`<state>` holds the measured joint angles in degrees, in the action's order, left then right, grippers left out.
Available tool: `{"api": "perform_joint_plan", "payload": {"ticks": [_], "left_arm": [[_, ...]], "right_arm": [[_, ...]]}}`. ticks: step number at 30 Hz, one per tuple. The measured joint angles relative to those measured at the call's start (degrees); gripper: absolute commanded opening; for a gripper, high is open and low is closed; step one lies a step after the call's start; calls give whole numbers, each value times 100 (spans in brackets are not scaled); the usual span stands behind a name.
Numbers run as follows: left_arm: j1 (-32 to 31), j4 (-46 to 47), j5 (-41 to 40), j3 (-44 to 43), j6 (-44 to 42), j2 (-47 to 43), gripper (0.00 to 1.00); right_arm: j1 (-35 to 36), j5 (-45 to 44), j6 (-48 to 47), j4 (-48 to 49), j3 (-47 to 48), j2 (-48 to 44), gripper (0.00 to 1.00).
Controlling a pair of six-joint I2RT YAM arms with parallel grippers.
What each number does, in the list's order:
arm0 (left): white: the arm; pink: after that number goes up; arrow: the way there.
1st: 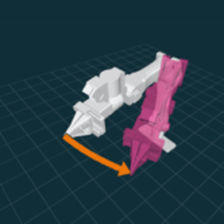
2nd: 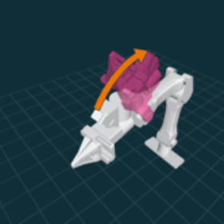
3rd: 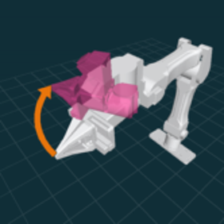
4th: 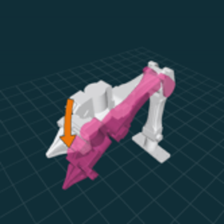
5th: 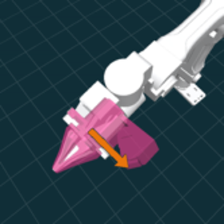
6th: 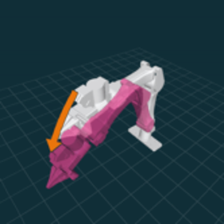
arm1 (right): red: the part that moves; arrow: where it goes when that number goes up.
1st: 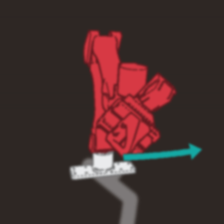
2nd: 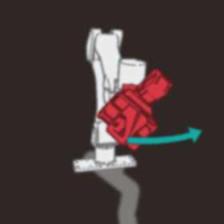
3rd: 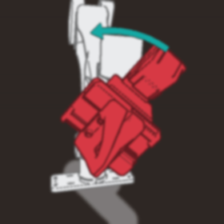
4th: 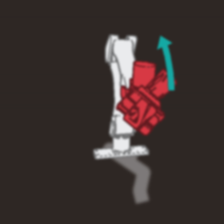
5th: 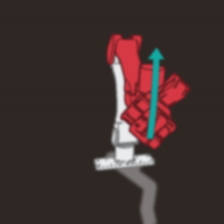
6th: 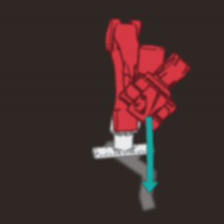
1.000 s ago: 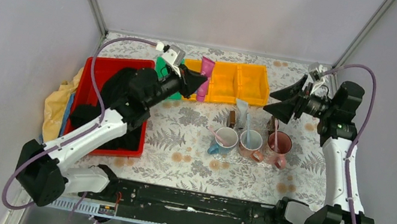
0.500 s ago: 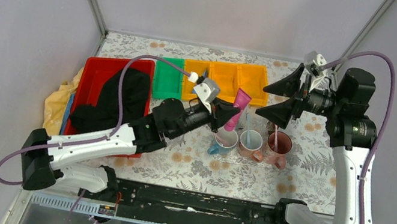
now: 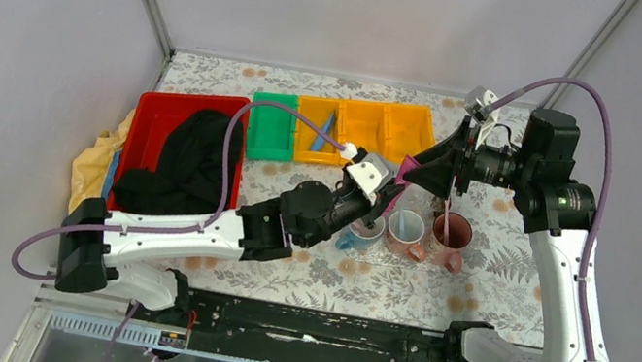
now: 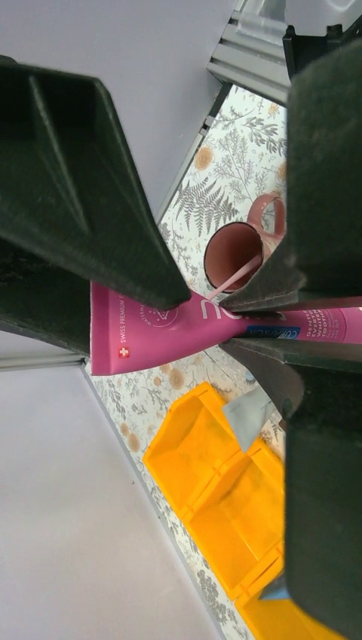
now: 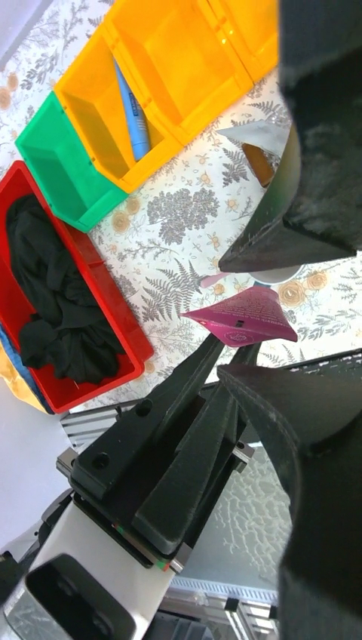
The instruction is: Prepare toiletry sets of a toothbrush and toothpaste on the tray
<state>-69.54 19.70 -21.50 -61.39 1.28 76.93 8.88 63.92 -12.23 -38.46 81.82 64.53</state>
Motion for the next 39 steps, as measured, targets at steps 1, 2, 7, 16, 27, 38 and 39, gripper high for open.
{"api": "perform_joint_plan", "payload": {"ticks": [1, 2, 7, 16, 27, 38, 39], "left_arm": [[-24, 0, -48, -2, -39, 11, 16], [-33, 0, -81, -2, -72, 17, 16], [-55, 0, -186, -2, -142, 22, 26], [-59, 581, -37, 540, -96, -356, 87], [-11, 988, -136, 1886, 68, -1436, 99], [138, 380, -894, 3069, 356, -2774, 100], [146, 339, -955, 3095, 374, -2833, 100]], "right_arm": [[2, -17, -11, -7, 0, 2, 39], [2, -42, -22, -9, 0, 2, 32], [11, -76, -52, -26, 0, 4, 6], [13, -101, -68, -26, -4, 7, 0], [-396, -638, -249, 225, -535, -225, 1], [-704, -1875, -304, 852, -1086, -101, 1], [-708, -1928, -299, 909, -1086, -68, 1]]}}
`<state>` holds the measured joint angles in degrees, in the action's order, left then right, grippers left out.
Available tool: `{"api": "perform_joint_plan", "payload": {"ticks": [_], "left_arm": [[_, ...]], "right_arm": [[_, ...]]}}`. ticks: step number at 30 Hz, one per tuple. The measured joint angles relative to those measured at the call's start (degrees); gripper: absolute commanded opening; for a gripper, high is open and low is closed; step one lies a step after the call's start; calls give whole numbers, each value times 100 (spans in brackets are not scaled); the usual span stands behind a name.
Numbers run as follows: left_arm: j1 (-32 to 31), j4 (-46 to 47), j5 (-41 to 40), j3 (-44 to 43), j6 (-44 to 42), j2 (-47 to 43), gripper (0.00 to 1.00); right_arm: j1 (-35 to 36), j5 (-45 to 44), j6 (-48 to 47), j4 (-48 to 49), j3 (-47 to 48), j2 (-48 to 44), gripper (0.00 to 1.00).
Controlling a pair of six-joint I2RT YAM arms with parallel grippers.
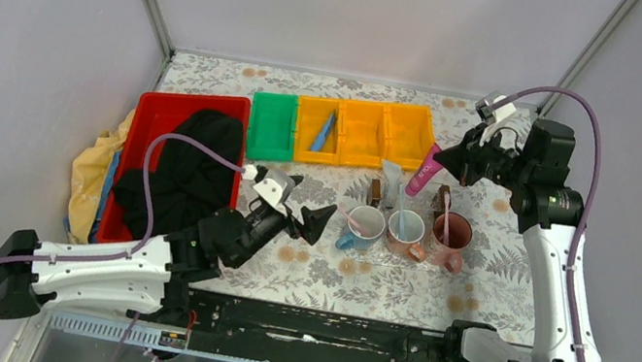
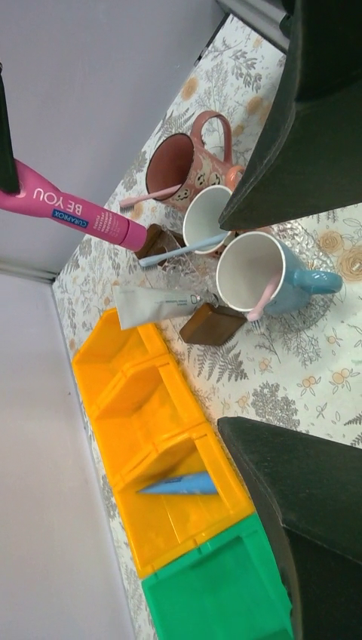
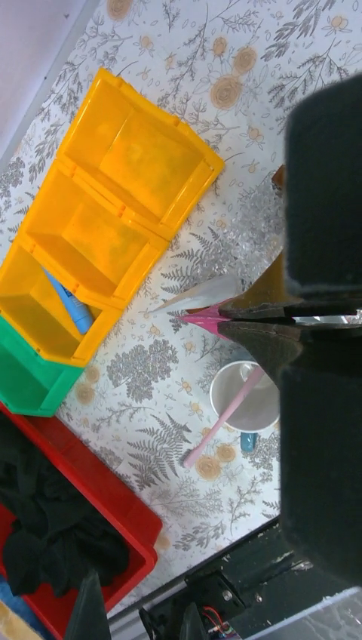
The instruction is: Prepare toiletry sets of a toothbrush and toothpaste on the tray
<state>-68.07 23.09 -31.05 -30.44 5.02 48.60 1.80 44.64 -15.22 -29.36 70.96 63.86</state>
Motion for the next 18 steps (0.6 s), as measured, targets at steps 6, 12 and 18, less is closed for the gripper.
{"api": "perform_joint_plan", "payload": {"ticks": [6, 12, 18], "left_arm": [[37, -85, -175, 52, 26, -63, 100], [175, -146, -216, 24, 20, 107, 100], [737, -466, 4, -376, 22, 358, 100]], "right_arm": [[0, -256, 2, 221, 0, 186, 2], [0, -511, -289, 525, -111, 417, 2], [0, -295, -737, 610, -323, 817, 2]]}}
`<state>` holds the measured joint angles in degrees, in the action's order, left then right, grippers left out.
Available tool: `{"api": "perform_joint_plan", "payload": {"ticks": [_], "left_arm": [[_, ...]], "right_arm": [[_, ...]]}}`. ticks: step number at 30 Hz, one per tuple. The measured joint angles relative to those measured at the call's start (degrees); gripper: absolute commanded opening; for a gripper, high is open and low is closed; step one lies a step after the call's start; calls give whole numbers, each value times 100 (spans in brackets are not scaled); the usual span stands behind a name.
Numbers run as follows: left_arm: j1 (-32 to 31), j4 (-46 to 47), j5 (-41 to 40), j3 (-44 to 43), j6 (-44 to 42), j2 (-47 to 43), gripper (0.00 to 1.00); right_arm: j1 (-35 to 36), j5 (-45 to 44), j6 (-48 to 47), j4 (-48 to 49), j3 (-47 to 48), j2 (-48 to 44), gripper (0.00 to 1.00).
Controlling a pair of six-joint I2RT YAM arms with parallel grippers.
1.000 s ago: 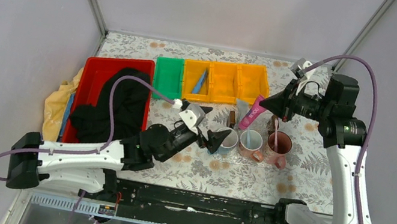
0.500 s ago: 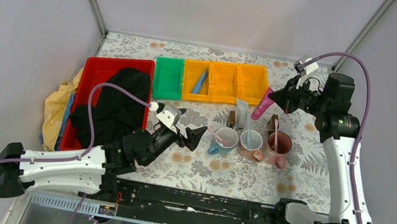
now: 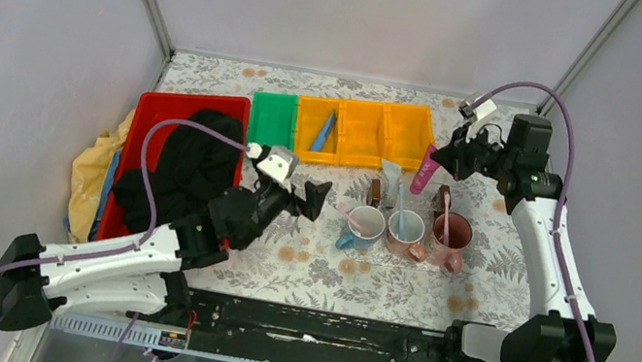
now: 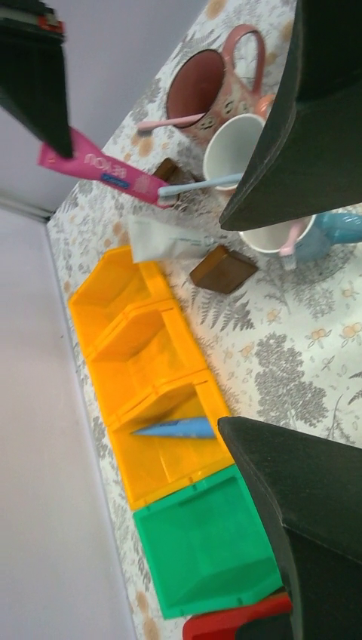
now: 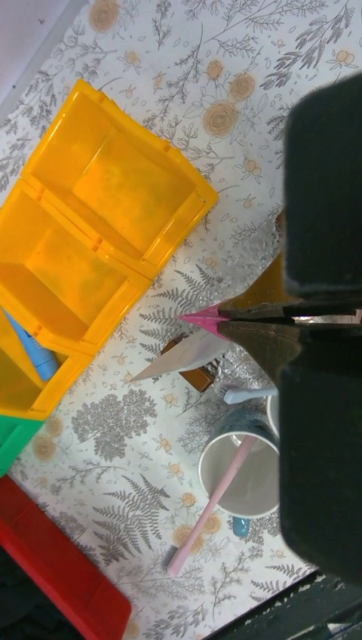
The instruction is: Prepare toiletry sets of a toothbrush and toothpaste on the tray
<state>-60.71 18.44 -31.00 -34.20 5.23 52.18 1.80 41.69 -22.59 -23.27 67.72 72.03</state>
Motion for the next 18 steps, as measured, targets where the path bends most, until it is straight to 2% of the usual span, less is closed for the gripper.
{"api": "perform_joint_plan", "payload": {"ticks": [8, 18], "left_arm": [[695, -83, 398, -350, 105, 304, 100], [1117, -219, 848, -361, 278, 535, 100]], "right_arm": [[11, 4, -295, 155, -199, 319, 2], [219, -22, -387, 350, -337, 675, 3]]}}
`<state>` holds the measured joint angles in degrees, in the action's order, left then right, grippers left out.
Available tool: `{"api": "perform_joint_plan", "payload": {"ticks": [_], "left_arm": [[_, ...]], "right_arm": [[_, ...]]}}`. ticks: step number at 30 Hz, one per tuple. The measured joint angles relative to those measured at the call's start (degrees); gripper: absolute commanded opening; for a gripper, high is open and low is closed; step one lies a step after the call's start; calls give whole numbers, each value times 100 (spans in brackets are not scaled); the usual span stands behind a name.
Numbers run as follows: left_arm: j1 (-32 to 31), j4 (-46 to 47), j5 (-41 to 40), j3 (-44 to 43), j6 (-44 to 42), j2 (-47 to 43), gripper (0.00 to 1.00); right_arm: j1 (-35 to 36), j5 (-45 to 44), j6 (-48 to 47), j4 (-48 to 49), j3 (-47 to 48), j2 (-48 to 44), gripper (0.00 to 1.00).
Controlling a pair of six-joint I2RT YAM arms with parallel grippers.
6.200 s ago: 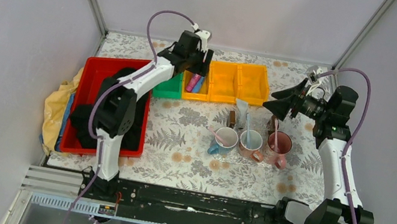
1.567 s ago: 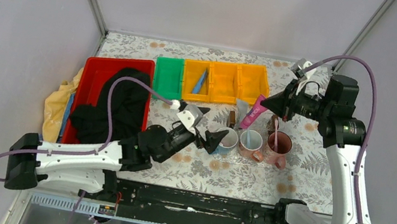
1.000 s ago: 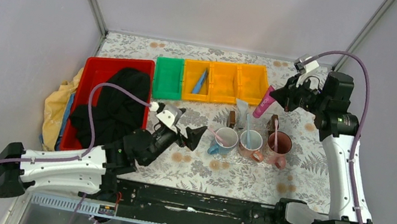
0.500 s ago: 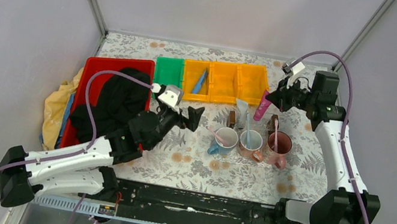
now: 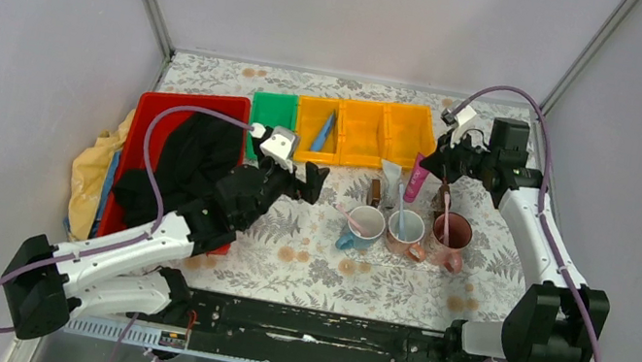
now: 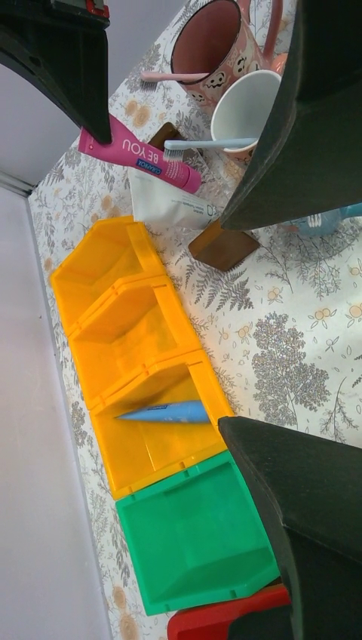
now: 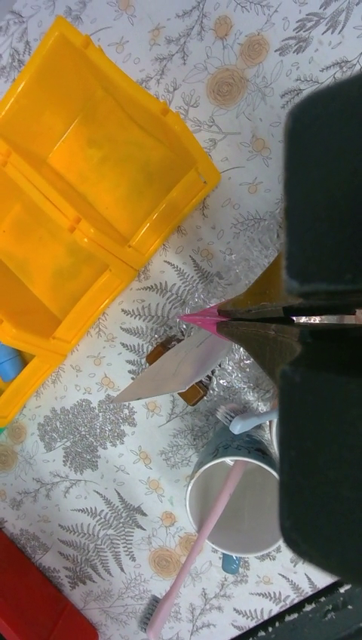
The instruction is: Prepare toiletry sets of a toothbrush and toothpaste on the tray
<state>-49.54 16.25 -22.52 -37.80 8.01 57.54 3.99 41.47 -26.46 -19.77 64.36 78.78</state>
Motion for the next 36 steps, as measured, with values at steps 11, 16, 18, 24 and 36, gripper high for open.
{"api": "perform_joint_plan", "payload": {"ticks": [11, 16, 18, 24, 36], "left_arm": [[155, -2, 227, 2, 136, -94, 100], [170, -2, 282, 2, 166, -131, 100], [175, -2, 306, 2, 177, -131, 100], [177, -4, 337, 0, 197, -131, 100], [203, -28, 413, 2, 256, -129, 100]], "right_arm": [[81, -295, 66, 448, -153, 2, 3], [109, -365, 48, 555, -199, -4, 3], [122, -455, 20, 573, -221, -35, 3], [155, -629, -37, 575, -238, -79, 2], [168, -481, -415, 326, -240, -181, 2]]}}
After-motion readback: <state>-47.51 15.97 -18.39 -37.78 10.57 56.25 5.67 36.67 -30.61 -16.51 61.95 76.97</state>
